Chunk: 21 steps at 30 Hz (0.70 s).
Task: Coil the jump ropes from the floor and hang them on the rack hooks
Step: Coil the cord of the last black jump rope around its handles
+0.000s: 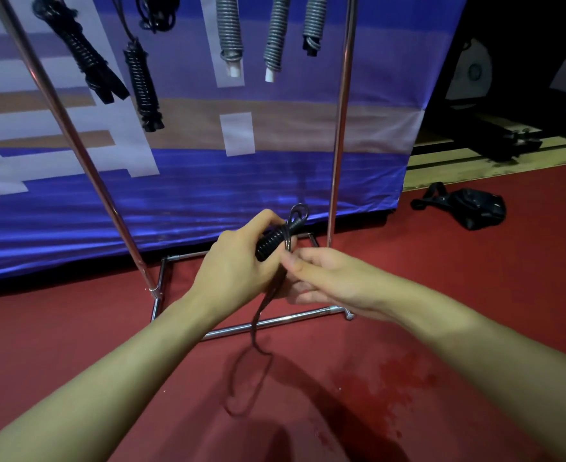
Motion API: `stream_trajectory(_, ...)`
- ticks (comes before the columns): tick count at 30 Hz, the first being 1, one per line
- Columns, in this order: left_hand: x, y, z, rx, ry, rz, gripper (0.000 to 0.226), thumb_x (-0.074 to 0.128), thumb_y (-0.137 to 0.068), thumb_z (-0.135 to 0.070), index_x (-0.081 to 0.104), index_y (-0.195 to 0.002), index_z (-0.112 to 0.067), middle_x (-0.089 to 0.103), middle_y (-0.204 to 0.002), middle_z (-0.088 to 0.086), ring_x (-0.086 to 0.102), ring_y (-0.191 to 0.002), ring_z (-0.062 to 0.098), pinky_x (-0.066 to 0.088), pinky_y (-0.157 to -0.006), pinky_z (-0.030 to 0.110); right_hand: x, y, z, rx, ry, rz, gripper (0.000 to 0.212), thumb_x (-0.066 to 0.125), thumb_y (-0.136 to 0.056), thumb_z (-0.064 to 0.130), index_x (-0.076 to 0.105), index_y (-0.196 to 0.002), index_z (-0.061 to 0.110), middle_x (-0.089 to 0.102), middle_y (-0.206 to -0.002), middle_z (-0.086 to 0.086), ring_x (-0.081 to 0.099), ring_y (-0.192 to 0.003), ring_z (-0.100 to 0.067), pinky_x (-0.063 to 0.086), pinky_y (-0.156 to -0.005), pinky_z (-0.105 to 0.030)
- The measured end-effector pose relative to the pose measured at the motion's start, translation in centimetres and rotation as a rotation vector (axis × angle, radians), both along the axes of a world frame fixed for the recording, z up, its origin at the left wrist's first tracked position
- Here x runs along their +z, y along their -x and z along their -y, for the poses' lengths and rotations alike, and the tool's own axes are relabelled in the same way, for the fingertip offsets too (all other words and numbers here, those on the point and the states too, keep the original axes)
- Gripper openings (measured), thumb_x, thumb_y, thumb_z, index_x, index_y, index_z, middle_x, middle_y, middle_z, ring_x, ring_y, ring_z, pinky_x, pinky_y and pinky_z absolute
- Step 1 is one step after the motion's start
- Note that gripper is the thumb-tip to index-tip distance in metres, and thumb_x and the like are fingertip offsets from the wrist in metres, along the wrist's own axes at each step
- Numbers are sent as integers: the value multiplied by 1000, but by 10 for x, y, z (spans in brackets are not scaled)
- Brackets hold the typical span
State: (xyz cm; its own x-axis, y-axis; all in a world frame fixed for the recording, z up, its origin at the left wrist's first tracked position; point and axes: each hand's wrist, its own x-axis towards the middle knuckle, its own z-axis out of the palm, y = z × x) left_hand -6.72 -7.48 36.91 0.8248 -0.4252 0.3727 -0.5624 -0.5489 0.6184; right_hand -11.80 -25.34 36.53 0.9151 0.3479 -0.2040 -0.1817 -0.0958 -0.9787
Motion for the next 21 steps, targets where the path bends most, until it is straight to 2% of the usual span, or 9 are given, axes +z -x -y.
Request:
stream_trajectory(2,0,-2,-1,3,-6,-22,13,67,-96,-35,57,-105,-34,71,-71,-9,55,-55,13,40,-55,25,0,3,-4,26,-19,22,50,49,-103,41,59,-122,-4,75,-113,-16,72,-108,-25,53,-104,-39)
stream_trajectory(4,0,-4,-2,0,-5,-36,11,67,-97,-32,59,-105,-33,69,-68,-12,55,-54,11,39,-55,20,0,7,-4,31,1,73,34,46,-107,32,62,-111,2,75,-98,-10,73,-97,-23,55,-99,-37)
stream_trajectory(6,2,-5,-4,-10,-1,-63,9,65,-98,-31,60,-104,-32,66,-65,-12,50,-49,10,38,-52,18,-2,8,-3,28,4,90,30,42,-108,30,62,-103,8,67,-81,-2,71,-79,-19,57,-87,-34)
stream_trajectory(8,3,-7,-7,-42,28,-141,8,65,-99,-31,60,-104,-30,66,-64,-14,47,-44,13,40,-48,20,-3,7,0,16,26,131,33,36,-111,28,61,-102,8,51,-70,4,53,-57,-11,56,-67,-28)
stream_trajectory(10,5,-8,-11,-86,94,-258,9,65,-101,-30,59,-106,-25,69,-67,-12,47,-43,20,40,-43,22,-2,5,4,-5,54,156,34,32,-113,27,60,-106,9,39,-64,8,30,-50,-6,37,-49,-20)
stream_trajectory(11,6,-8,-12,-103,129,-317,11,64,-102,-30,59,-106,-22,70,-67,-9,46,-44,21,39,-42,23,0,4,6,-25,66,156,33,31,-113,27,59,-110,9,36,-63,10,24,-50,-5,28,-46,-18)
stream_trajectory(13,9,-8,-14,-131,181,-436,15,62,-103,-30,57,-108,-16,70,-71,-5,45,-47,22,38,-43,26,3,2,12,-63,109,198,29,32,-113,26,56,-113,11,34,-63,8,22,-51,-6,22,-45,-18)
stream_trajectory(17,13,-6,-18,-246,267,-637,30,55,-104,-35,51,-108,-6,72,-90,12,41,-48,20,34,-44,26,3,4,16,-41,190,276,28,34,-113,25,59,-104,15,36,-64,9,24,-50,-7,24,-45,-18)
stream_trajectory(21,15,-1,-16,-274,350,-695,32,50,-105,-39,51,-104,-6,67,-89,14,34,-45,18,31,-40,21,3,3,21,-46,492,460,32,40,-111,26,68,-98,20,48,-65,10,43,-52,-1,35,-56,-12)
